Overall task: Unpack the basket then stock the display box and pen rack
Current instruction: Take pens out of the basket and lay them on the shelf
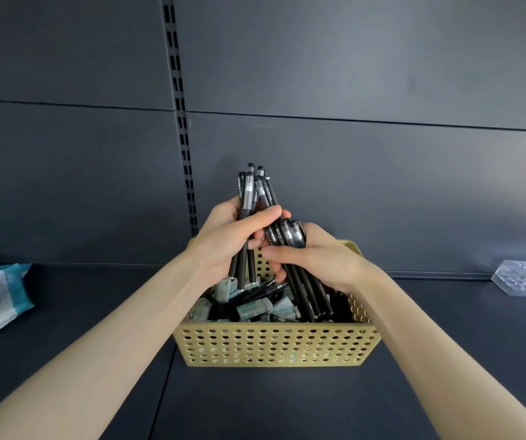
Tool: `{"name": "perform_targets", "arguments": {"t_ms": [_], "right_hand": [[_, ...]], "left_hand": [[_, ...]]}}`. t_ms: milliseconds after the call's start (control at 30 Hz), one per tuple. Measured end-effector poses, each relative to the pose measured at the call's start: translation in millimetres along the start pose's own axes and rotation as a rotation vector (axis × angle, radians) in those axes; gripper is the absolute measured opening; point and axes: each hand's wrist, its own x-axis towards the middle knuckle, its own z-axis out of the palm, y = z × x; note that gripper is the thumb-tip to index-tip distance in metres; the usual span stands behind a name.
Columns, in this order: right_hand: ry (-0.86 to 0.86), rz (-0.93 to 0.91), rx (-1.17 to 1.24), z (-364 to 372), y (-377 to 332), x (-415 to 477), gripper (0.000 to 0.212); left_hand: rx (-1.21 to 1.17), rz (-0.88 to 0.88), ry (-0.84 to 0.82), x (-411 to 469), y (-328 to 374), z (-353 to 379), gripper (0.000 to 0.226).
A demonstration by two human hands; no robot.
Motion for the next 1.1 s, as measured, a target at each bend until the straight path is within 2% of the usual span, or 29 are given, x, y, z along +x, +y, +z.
{"name": "perform_targets", "arguments": {"t_ms": [100, 200, 267, 367, 433, 533, 633, 700, 833, 1000, 1100], "right_hand": [[0.051, -0.096, 0.027, 2.7, -17.4, -6.3, 0.023], [0.121, -0.191, 0.043, -0.5, -33.6, -20.9, 0.045], [0.138, -0.233, 0.076, -1.3, -39.2, -35.6, 0.039], [0.155, -0.218, 0.149, 0.7, -31.1, -64.1, 0.017], [0.178, -0.177, 0.169, 1.1, -17.9, -86.4, 0.005], [0.194, -0.109, 0.156, 0.1, 4.8, -119.0, 0.017], [0.155, -0.073, 0.167, 2.7, 22.0, -148.7, 0.012], [0.135, -0.044, 0.165, 4.8, 31.9, -163.6, 0.012], [0.161, -0.005, 0.094, 9.4, 54.8, -176.2, 0.016], [0.186, -0.034, 0.113, 14.4, 65.0, -174.9, 0.039], [0.231, -0.07, 0.075, 15.8, 69.1, -171.4, 0.05]], "left_hand": [[0.01, 0.045, 0.003, -8.0, 13.6, 5.6, 0.025], [0.007, 0.09, 0.037, -21.1, 23.6, 20.5, 0.026], [0.02, 0.111, 0.102, -33.1, 26.6, 37.2, 0.026], [-0.024, 0.106, 0.183, -52.8, 24.6, 61.7, 0.025], [-0.039, 0.079, 0.132, -68.1, 18.3, 75.8, 0.025], [-0.085, 0.059, 0.047, -90.0, 0.9, 99.9, 0.023], [-0.041, 0.049, 0.045, -109.5, -22.4, 123.1, 0.024], [0.009, 0.082, 0.035, -120.2, -36.5, 135.3, 0.016], [0.133, 0.084, -0.022, -131.1, -54.0, 145.1, 0.03], [0.158, 0.047, -0.113, -129.7, -64.7, 136.6, 0.03], [0.11, -0.021, -0.094, -128.8, -67.4, 129.3, 0.034]]}}
